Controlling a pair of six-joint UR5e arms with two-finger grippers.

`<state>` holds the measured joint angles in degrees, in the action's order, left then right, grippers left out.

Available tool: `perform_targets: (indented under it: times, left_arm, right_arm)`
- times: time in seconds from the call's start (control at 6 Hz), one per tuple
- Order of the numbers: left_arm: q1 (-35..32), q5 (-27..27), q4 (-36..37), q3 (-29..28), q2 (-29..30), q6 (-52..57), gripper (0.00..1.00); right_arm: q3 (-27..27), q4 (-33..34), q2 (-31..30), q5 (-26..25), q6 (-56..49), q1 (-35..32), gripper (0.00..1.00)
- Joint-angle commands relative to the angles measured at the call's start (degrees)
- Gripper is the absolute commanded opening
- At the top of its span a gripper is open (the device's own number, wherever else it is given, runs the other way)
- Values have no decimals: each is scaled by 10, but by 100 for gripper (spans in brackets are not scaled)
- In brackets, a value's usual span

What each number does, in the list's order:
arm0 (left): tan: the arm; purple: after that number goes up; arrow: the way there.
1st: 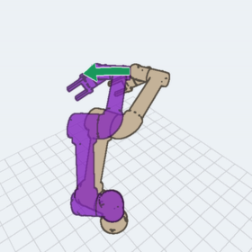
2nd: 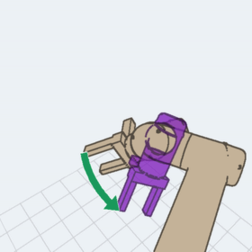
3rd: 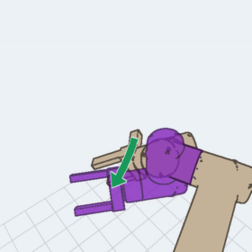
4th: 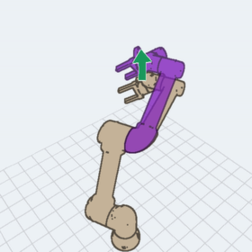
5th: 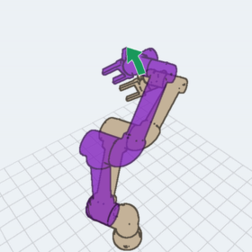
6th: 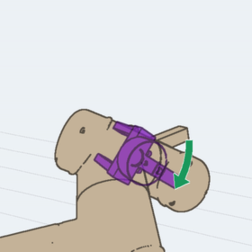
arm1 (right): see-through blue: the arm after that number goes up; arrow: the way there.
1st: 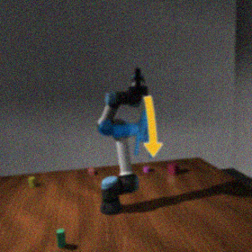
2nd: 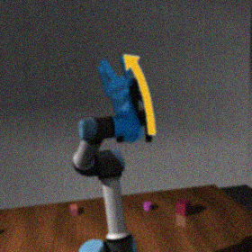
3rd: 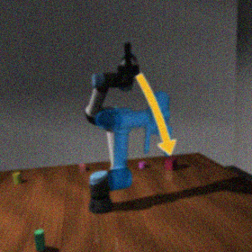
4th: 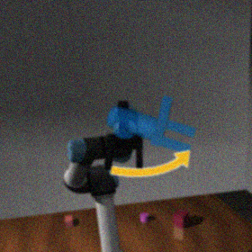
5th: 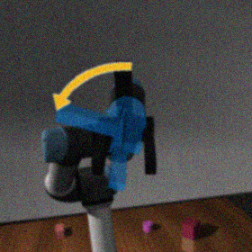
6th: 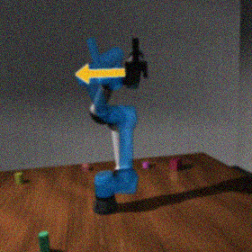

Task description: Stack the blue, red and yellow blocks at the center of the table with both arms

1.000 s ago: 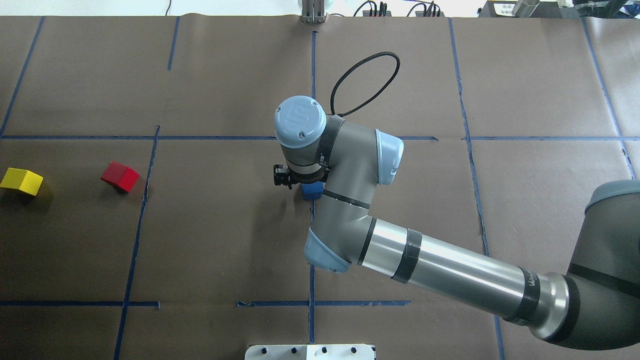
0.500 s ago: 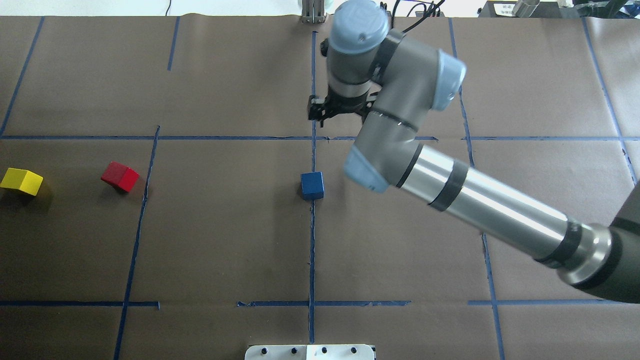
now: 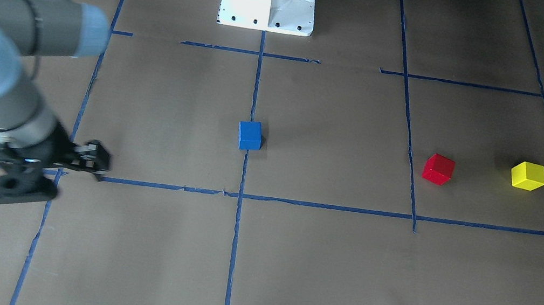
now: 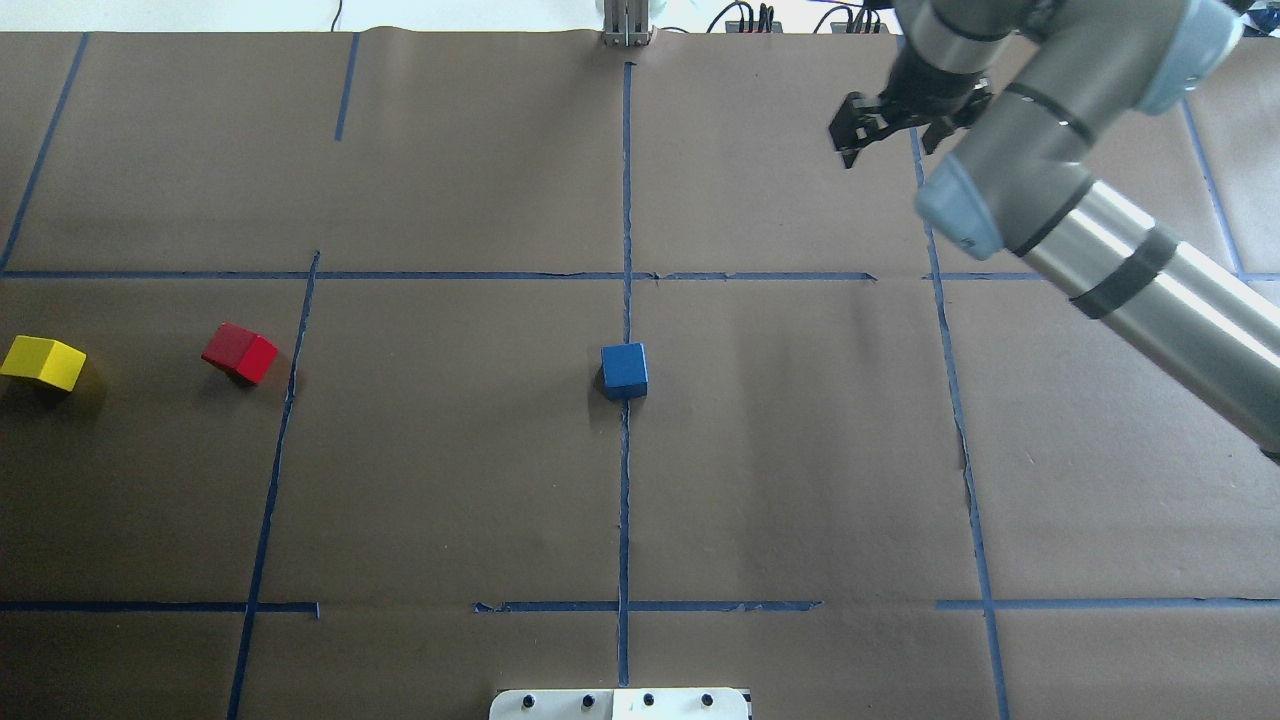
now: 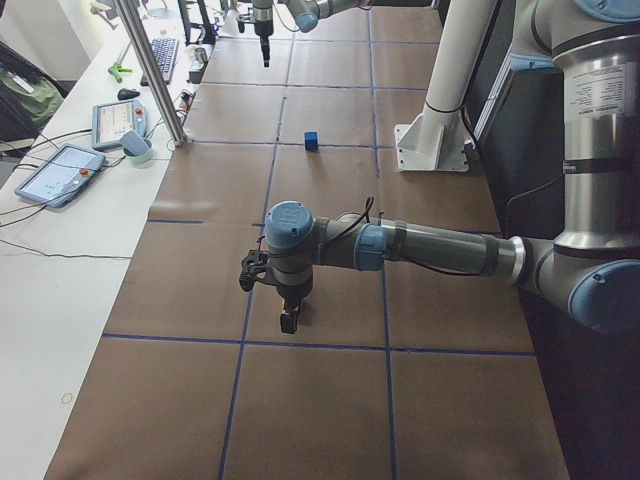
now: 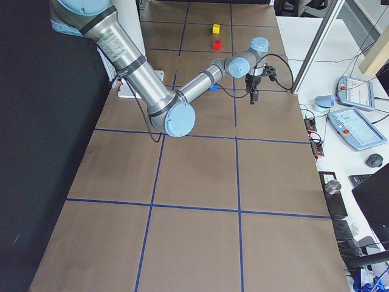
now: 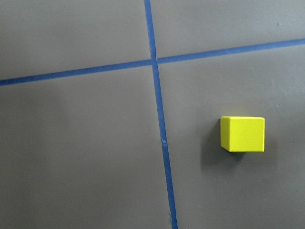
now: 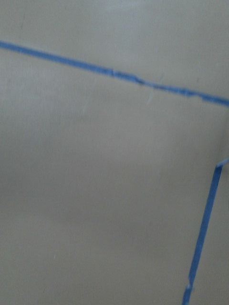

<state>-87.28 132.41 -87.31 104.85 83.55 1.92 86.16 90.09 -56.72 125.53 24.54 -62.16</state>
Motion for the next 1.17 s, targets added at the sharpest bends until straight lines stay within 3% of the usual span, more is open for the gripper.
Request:
perform_targets:
  times: [0.0, 0.33, 0.67, 0.83, 1.0]
  left_arm:
    - [0, -1, -1, 2, 27, -2, 100]
    - [3, 5, -1, -4, 59, 0, 100]
    - [6, 42, -26, 13, 59, 0, 100]
    - [53, 43, -82, 16, 58, -6, 100]
    - [126, 36, -113, 16, 60, -90, 100]
  right_arm:
    - [36, 0, -129, 42, -215, -106, 99]
    - [69, -6, -278, 71, -340, -201, 100]
    - [82, -6, -372, 71, -398, -303, 100]
    - [114, -4, -393, 68, -387, -303, 100]
    - [112, -4, -393, 68, -387, -302, 100]
